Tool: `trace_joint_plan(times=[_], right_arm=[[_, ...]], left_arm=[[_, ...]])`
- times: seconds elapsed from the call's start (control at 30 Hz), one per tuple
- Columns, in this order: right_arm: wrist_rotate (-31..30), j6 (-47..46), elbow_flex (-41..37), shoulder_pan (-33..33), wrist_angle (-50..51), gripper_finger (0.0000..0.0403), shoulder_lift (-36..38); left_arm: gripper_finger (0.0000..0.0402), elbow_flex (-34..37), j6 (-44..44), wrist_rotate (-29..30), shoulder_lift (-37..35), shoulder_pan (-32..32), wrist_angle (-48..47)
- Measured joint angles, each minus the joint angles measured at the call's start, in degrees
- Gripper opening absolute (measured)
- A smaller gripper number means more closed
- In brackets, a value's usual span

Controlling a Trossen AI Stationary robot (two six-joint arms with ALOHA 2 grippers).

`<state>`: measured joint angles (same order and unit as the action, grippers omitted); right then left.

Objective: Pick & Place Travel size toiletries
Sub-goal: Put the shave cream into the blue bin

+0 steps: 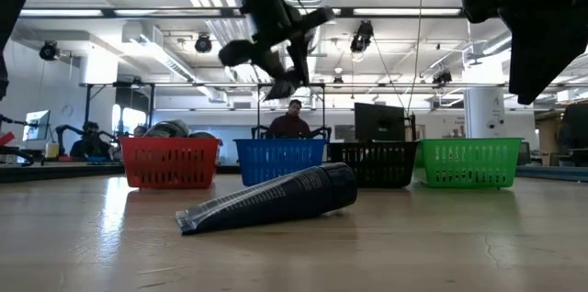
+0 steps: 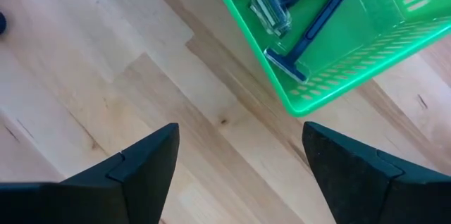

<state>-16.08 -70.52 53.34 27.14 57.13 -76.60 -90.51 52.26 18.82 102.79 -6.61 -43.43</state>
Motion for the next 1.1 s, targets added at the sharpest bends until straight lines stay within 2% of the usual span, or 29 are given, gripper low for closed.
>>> trace_joint_plan(times=[0.23, 0.43, 0.53, 0.63, 0.73, 0.8, 0.9, 1.1], right_arm=[[-0.02, -0.63, 0.00, 0.00, 0.05, 0.0317, 0.00], [-0.15, -0.43, 0.00, 0.02, 0.10, 0.0339, 0.00], [-0.13, 0.03, 0.00, 0.09, 0.11, 0.0348, 0.00], [0.14, 0.84, 0.00, 0.11, 0.15, 0.0355, 0.00], [0.41, 1.66, 0.00, 0.11, 0.17, 0.0359, 0.00], [0.51, 1.82, 0.00, 0.11, 0.35, 0.0359, 0.00], [0.68, 2.14, 0.00, 0.11, 0.77, 0.0357, 0.00], [2.49, 3.47, 0.00, 0.24, 2.58, 0.0363, 0.00]], left_arm=[[0.0178, 8.97, 5.88, -2.08, 0.48, -0.09, 6.11], [0.0203, 11.21, 4.65, -6.62, -0.65, 0.48, 5.92], [0.0205, 9.61, -6.30, -10.24, -3.37, 3.60, 7.68], [0.0204, 8.23, -21.79, -14.79, -5.56, 10.20, 8.71], [0.0206, 8.24, -30.70, -14.97, -5.50, 17.54, 8.47], [0.0211, 8.33, -32.91, -13.07, -4.02, 21.37, 8.76], [0.0226, 8.47, -29.29, -11.14, -0.49, 24.38, 11.68], [0.0287, 8.19, -19.54, -12.35, 5.45, 24.70, 16.92]])
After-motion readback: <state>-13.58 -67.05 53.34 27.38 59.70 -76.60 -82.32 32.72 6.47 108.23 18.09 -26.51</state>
